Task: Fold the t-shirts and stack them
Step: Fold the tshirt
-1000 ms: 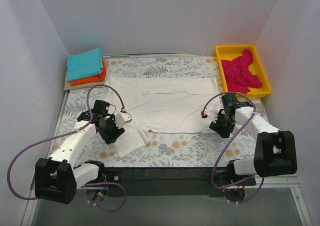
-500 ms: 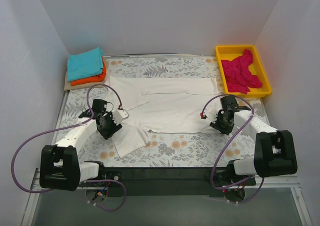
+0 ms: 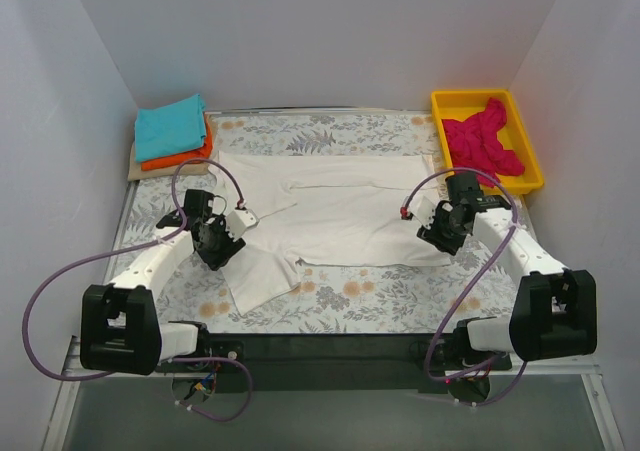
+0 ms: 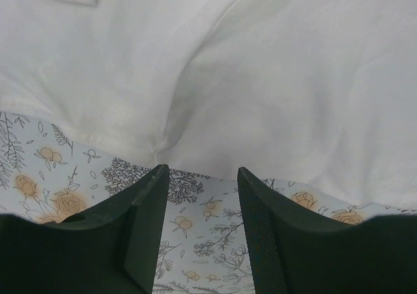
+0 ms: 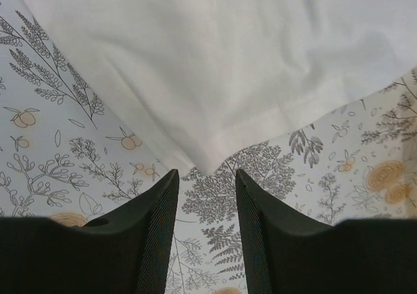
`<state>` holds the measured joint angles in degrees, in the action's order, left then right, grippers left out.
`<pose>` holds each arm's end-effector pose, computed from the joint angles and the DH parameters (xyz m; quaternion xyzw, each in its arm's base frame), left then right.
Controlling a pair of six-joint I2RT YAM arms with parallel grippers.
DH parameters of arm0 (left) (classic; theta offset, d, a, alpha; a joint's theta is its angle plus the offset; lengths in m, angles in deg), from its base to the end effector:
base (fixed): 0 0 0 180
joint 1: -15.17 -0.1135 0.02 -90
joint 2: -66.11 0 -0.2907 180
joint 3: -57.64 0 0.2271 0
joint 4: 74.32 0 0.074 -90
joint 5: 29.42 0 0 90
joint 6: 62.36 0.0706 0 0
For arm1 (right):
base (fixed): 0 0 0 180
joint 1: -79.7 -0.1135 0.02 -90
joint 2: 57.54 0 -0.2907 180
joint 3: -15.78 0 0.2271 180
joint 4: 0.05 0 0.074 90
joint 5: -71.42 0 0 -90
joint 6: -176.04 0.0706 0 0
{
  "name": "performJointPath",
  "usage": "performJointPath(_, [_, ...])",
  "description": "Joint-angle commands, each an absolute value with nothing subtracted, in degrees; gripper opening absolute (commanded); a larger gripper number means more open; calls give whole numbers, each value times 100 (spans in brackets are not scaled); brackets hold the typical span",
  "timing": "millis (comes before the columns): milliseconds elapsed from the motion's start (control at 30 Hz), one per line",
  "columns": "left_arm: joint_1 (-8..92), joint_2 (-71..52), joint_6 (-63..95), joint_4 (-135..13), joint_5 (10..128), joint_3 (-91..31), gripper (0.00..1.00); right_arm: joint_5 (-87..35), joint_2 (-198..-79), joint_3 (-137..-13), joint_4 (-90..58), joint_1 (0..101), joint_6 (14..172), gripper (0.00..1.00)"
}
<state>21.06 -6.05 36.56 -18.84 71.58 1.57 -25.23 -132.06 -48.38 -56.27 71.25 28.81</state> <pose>0.1920 -0.0334 0.1913 0.1419 0.9724 -0.0904 0.1618 0.2195 0.0409 0.2206 -0.5400 0.8149 -0.0319 0.2080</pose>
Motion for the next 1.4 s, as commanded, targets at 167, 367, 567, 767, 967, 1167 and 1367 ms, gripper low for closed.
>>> performJointPath(167, [1930,-675,3651,-1822,7341,-13,44,-2421,-13488,-4094,-5537,7082,2549,39])
performJointPath(367, [1886,-781,3669,-1883,7297,5,44,-2192,-13656,-3681,-4948,7082,2575,41])
performJointPath(567, [1868,-710,3757,-1778,7341,-48,44,-2279,-13252,-3838,-5271,7073,2549,40])
performJointPath(767, [1859,-851,3713,-1830,7481,-171,44,-2332,-13417,-4049,-5307,7065,2619,40])
performJointPath(967, [1859,-860,3862,-1892,7490,-74,45,-2368,-13875,-3953,-5053,7047,2637,38])
performJointPath(1167, [1859,-772,4090,-1910,7640,224,44,-2262,-13955,-3663,-4876,7047,2645,1])
performJointPath(1367, [1859,-605,4284,-2024,7464,549,43,-2227,-13603,-3777,-5123,7047,2637,1])
